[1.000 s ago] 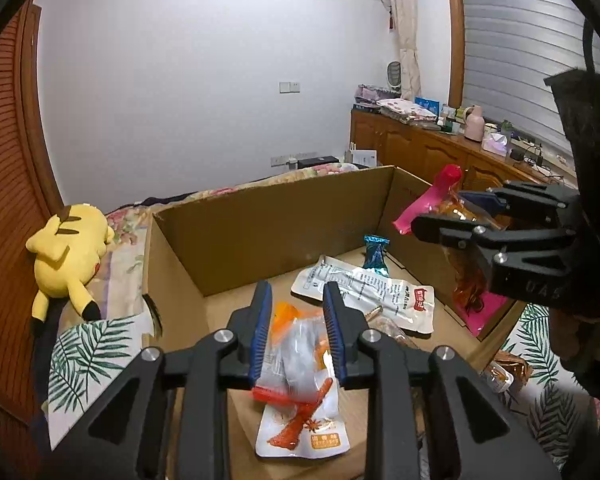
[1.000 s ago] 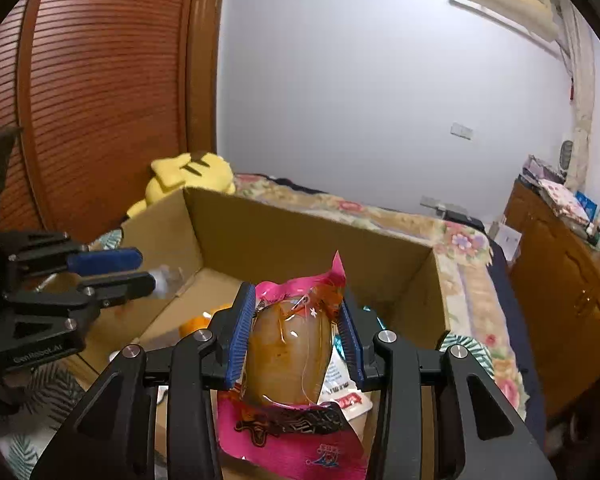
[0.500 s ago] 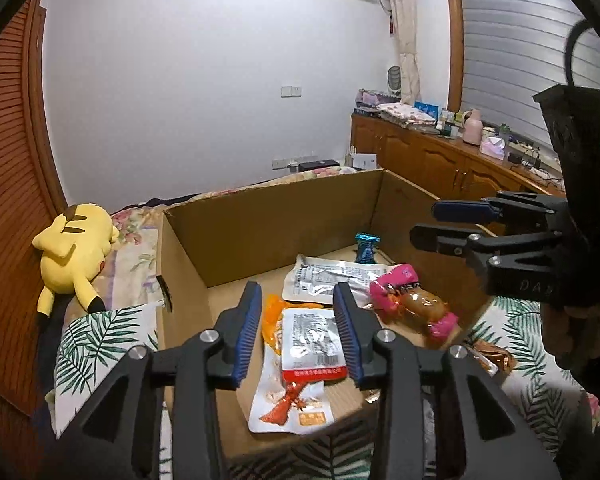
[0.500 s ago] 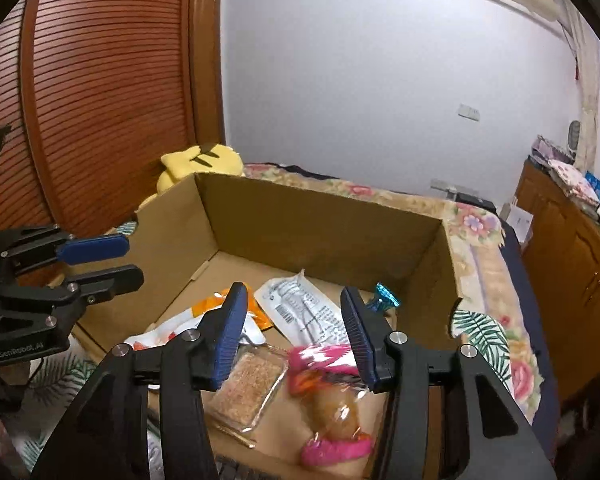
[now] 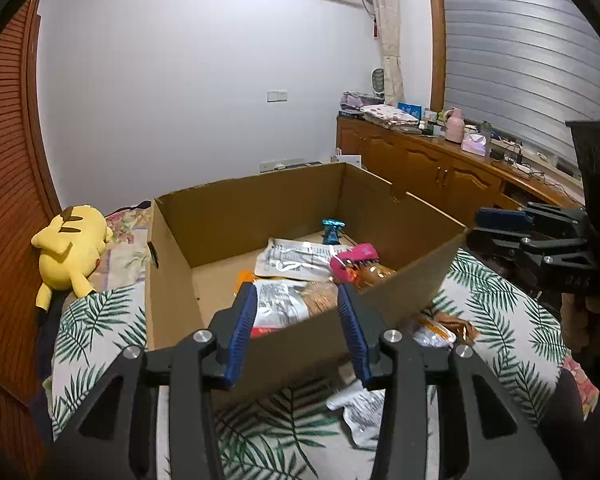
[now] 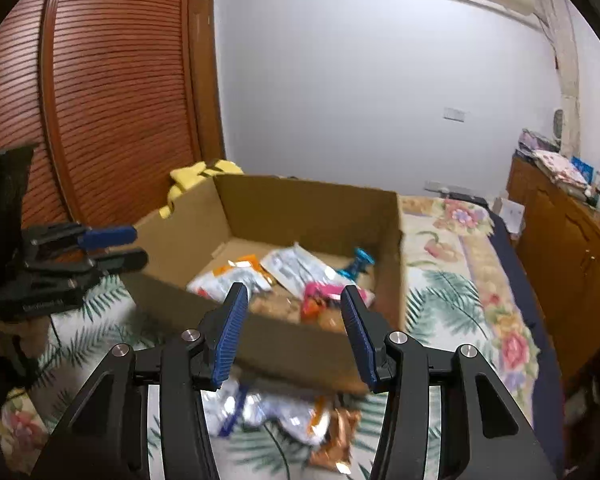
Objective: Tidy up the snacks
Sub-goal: 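Lower the left tool to the blue-striped white packet while the right tool approaches the gold bar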
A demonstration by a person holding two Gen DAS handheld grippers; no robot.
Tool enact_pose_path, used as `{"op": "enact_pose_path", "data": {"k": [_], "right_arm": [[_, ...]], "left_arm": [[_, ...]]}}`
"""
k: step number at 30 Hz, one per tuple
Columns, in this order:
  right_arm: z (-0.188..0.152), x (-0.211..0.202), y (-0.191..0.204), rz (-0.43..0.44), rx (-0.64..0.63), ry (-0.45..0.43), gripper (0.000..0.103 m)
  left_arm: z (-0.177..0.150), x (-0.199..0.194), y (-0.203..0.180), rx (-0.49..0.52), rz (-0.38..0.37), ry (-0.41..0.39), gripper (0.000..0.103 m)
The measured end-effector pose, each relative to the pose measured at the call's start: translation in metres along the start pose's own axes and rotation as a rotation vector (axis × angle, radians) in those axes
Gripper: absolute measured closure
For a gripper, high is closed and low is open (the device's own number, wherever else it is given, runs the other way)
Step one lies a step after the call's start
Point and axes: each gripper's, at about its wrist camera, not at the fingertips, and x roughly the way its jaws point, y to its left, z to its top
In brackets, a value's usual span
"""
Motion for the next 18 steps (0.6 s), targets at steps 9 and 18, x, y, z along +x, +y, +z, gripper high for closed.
{"op": "enact_pose_path", "data": {"k": [9,18], "right_arm": [[-0.050,0.003,-0.024,-0.029,0.061,0.106,0.062],[-0.089,0.035,-0.037,-0.028,0.100,0.230,0.069]], "left_arm": [[-0.025,-0.007,-0.015,-0.012,-0.018,0.029,0.060],[-0.046,0.003,-0.038,-0.003,-0.040,0.083,0.060]]}}
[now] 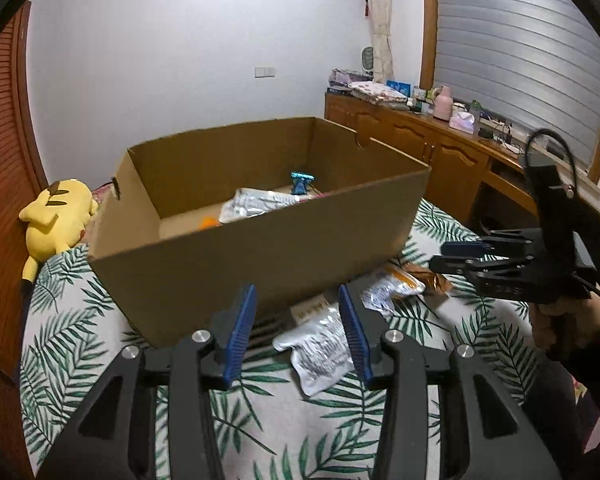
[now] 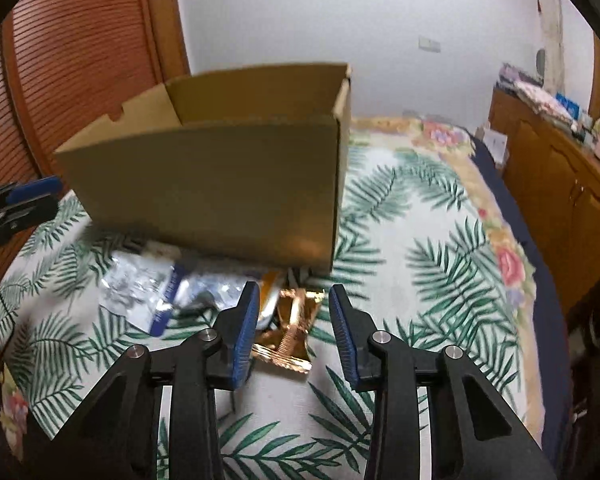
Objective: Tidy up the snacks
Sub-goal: 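Lower the left tool to the blue-striped white packet while the right tool approaches the gold bar, then grasp the blue-striped white packet with the left tool while the right tool grasps the gold bar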
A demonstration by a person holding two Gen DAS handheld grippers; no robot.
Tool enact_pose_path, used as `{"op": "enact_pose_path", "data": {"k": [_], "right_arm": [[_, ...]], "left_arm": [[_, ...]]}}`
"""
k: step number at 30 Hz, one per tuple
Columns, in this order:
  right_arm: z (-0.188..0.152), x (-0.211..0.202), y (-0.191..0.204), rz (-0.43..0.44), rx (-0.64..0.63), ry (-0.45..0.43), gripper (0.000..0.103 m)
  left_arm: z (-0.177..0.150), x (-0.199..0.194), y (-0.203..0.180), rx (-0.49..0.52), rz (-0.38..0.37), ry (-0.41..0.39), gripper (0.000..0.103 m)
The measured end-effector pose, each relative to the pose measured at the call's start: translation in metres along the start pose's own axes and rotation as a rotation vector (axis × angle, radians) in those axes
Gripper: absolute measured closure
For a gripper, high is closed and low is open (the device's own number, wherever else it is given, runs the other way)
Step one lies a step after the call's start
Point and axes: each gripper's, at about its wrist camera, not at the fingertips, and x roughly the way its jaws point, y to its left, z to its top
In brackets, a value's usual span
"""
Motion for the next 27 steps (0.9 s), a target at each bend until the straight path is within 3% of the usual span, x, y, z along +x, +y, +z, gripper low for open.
{"op": "enact_pose_path", "data": {"k": [11,27], "right_arm": [[-0.010,0.023,-0.003,0.000,0.016,0.076,0.069],[-0.016,0.031,0.004,-0.028,-0.016,0.091,0.071]], "left_arm": [[-0.009,0.013,-0.014,0.033,-0.004,0.044,0.060],[-0.013,0.055,-0.027,0.155,-0.043,0.164,0.059]]}}
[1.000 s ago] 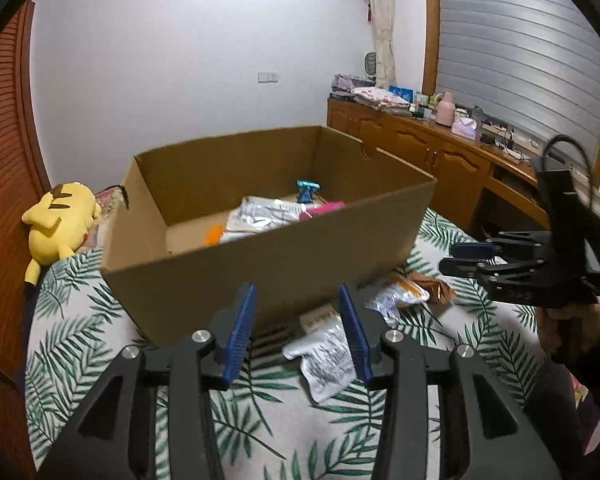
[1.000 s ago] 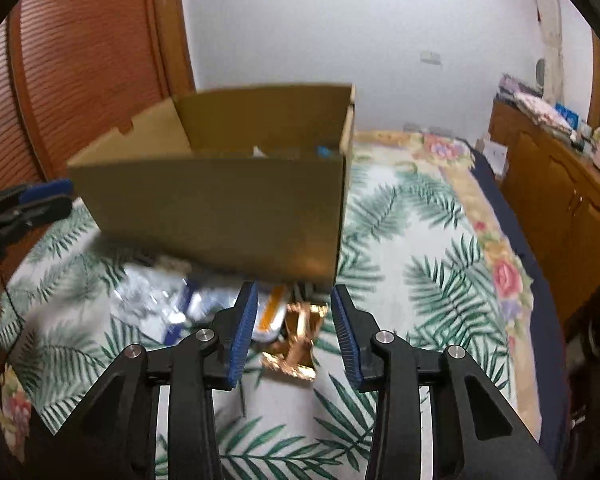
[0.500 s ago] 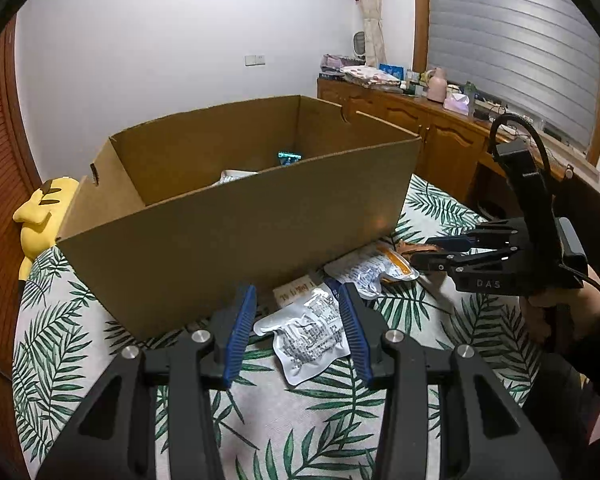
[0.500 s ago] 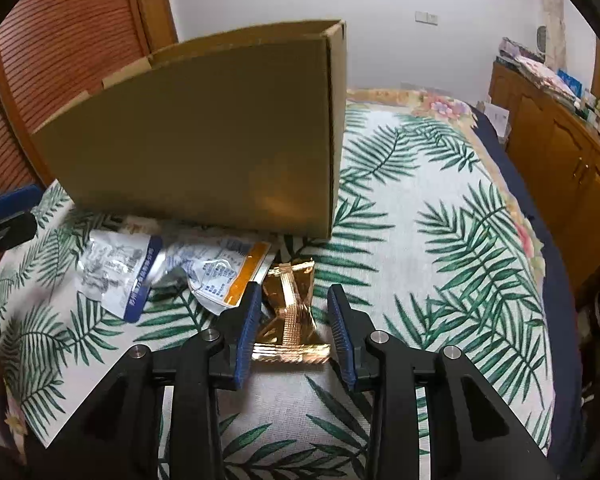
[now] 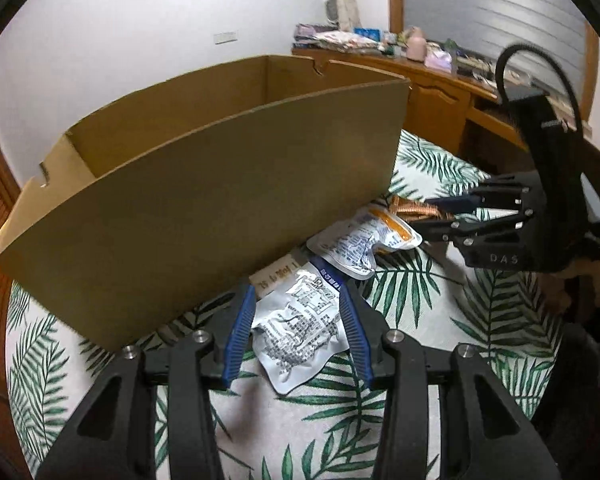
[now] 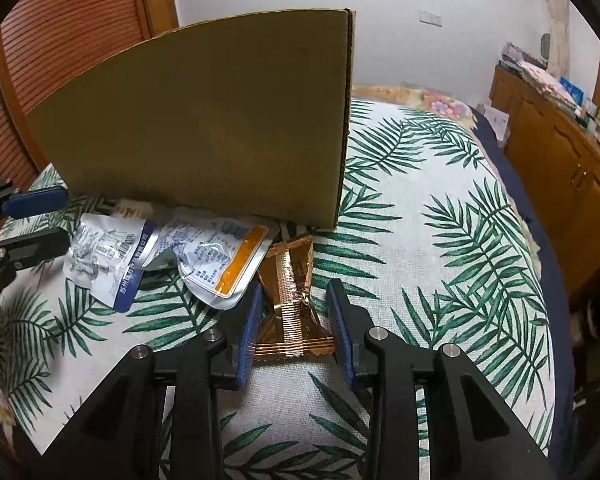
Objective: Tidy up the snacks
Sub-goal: 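Grasp the blue-striped white packet with the left tool while the right tool grasps the gold bar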
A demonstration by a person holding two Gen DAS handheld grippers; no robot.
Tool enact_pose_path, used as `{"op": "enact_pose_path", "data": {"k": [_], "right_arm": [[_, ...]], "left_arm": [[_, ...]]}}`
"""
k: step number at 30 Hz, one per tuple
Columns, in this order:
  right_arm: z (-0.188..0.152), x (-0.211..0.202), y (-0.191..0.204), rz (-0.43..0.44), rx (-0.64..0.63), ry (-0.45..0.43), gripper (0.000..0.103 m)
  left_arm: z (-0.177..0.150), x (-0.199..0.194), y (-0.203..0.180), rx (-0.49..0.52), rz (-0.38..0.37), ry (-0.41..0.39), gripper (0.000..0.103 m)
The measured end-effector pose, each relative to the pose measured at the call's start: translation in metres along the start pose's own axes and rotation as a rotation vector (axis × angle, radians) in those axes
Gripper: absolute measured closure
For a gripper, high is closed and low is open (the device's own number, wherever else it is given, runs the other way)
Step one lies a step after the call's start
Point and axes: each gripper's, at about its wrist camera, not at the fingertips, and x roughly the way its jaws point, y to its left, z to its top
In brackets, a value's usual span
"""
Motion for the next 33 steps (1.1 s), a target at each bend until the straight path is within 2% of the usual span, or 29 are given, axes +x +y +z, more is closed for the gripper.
{"op": "enact_pose_path", "data": {"k": [3,7,12,23,33], "right_arm": [[0.000,0.001,0.000,0.006,0.006,-0.001,0.071],[0.000,0.001,-0.001,0.004,0.005,-0.001,0.071],[-0.001,0.000,-0.001,0.008,0.008,-0.002,0.071],[0.000,-0.001,-0.002,0.012,0.012,-0.002,0.071],[0.000,-0.001,-0.002,0.012,0.011,-0.002,0.071]], "left_arm": [[0.005,0.009,0.000,0.032,-0.030,0.026,0.059],[0.011,0.022,0.007,0.026,-0.070,0.071,0.059],[0.010,0.030,0.011,0.032,-0.062,0.119,0.059],[-0.007,0.013,0.014,0.025,-0.095,0.164,0.058],[-0.013,-0.006,0.015,0.053,-0.133,0.153,0.055]]}}
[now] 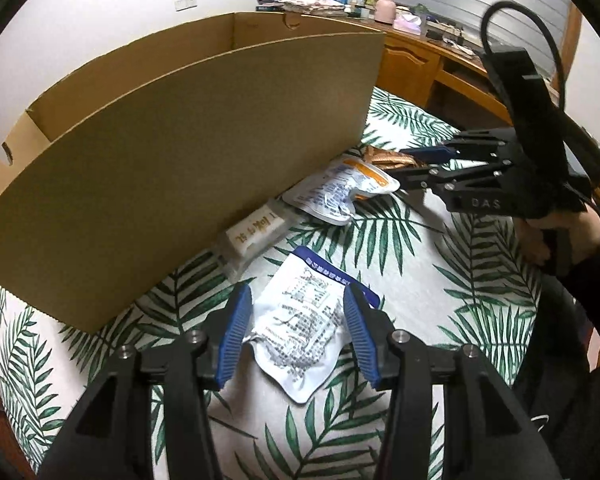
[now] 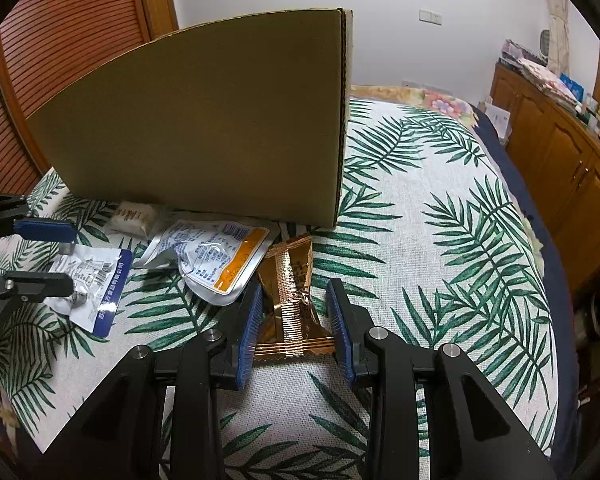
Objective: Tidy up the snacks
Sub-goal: 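Grasp the blue-striped white packet with the left tool while the right tool grasps the gold bar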
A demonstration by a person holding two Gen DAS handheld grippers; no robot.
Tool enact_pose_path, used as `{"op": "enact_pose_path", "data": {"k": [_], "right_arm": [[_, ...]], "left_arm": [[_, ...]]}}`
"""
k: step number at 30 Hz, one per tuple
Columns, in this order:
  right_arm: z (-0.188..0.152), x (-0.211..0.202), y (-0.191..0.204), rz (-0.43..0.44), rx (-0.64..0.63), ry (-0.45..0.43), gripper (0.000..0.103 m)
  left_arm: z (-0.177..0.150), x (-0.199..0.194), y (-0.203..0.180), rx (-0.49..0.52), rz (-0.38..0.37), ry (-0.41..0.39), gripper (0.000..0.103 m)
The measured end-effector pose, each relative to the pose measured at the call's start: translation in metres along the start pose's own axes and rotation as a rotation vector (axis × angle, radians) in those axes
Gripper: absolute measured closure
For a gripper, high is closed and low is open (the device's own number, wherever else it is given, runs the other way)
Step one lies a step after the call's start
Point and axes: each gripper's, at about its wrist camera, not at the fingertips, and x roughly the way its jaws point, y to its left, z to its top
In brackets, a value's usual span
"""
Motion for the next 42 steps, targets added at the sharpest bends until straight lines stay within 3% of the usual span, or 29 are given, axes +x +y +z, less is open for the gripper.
{"op": "enact_pose_path", "data": {"k": [6,10,13,21,28,29,31,37,42], "right_arm": [[0.000,0.000,0.000,-0.001,0.000,0.000,0.071],[0.000,0.000,0.000,-0.002,-0.001,0.000,0.071],[0.000,0.000,0.000,-0.001,-0.001,0.000,0.071],[0.000,0.000,0.000,-0.001,-0.001,0.000,0.071],[0.000,0.000,0.000,-0.001,0.000,-0.001,0.071],[0.000,-0.001,0.000,-0.001,0.001,-0.001,0.071],[0.000,0.000,0.000,0.000,0.001,-0.001,0.071],[0.000,0.000,-0.001,-0.002,0.000,-0.001,0.071],[0.000,0.001,0.002,-0.009,-0.005,0.000,0.071]], "left_arm": [[-0.005,0.007,-0.007,0.051,-0.002,0.028,0.052],[-0.005,0.010,-0.013,0.086,-0.006,0.033,0.039],[-0.006,0.013,-0.019,0.119,0.013,0.032,0.036],[-0.006,0.025,-0.026,0.166,0.062,0.036,0.033],[-0.006,0.029,-0.019,0.132,0.038,0.023,0.033],[-0.006,0.029,-0.019,0.130,0.039,0.021,0.033],[-0.007,0.027,-0.018,0.125,0.048,0.013,0.050],[-0.012,0.009,-0.013,0.088,0.074,-0.028,0.068],[-0.011,-0.004,-0.011,0.042,0.066,-0.063,0.072]]}}
